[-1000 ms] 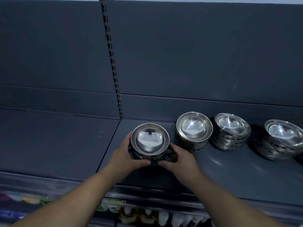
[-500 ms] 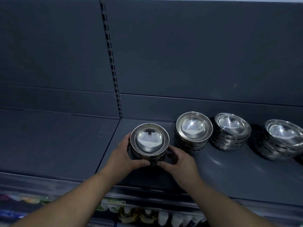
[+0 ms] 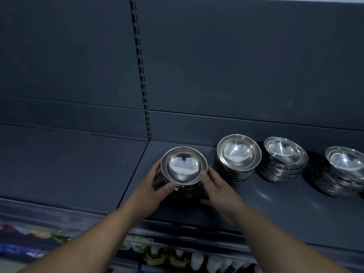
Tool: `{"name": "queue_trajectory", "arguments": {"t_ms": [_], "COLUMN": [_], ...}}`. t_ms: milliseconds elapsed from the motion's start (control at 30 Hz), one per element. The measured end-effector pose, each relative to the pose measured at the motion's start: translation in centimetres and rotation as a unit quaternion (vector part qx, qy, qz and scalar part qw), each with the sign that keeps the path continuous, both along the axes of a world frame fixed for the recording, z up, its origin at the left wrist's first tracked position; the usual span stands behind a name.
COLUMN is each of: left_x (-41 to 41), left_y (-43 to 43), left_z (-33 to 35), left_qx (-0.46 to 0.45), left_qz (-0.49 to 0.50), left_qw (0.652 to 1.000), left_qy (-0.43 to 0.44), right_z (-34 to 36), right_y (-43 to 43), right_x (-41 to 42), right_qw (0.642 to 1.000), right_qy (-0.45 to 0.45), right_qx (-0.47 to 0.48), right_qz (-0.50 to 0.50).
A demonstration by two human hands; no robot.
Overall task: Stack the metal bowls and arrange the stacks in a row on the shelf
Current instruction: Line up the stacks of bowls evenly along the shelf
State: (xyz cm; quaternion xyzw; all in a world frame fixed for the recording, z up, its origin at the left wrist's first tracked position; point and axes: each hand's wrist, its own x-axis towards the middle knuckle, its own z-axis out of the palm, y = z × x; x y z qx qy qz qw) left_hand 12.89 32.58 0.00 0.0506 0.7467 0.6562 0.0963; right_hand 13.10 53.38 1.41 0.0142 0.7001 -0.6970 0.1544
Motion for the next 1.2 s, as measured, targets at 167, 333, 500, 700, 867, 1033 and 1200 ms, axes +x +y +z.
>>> {"name": "queue_trajectory", "arguments": {"t_ms": [167, 333, 500, 700, 867, 1033, 1200], "left_x": [0.4, 1.1, 1.1, 0.5, 0.6, 0.6, 0.7], "left_y": [-1.8, -4.1, -6.1, -6.9, -7.0, -4.0, 2.4], "left_z": [0.0, 0.4, 0.3, 0.2, 1.5, 6.2, 8.9], "left_qx": [-0.031, -0.059, -0.072, -0.093, -0.118, -0.194, -0.233], "left_qz": [0.023, 0.045, 0.027, 0.009, 0.034, 0.109, 0.044], "left_qw": [0.999, 0.996, 0.996, 0.994, 0.991, 0.959, 0.935], "left_qy": [0.022, 0.042, 0.045, 0.06, 0.055, 0.173, 0.266], "right_z": [-0.9, -1.5, -1.9, -1.4, -1.4, -1.5, -0.8], "right_y": [-1.7, -4.0, -5.5, -6.2, -5.5, -1.4, 5.1], "right_x": [0.1, 0.4, 1.0, 1.3, 1.6, 2.1, 2.6], "right_qw": [1.0, 0.998, 0.997, 0.996, 0.986, 0.967, 0.935], "right_qy": [0.025, 0.054, 0.07, 0.056, 0.063, 0.025, -0.001], "right_qx": [-0.01, 0.012, 0.038, 0.066, 0.145, 0.19, 0.303], "right_qz": [0.015, 0.019, 0.006, -0.016, -0.059, -0.168, -0.186]}}
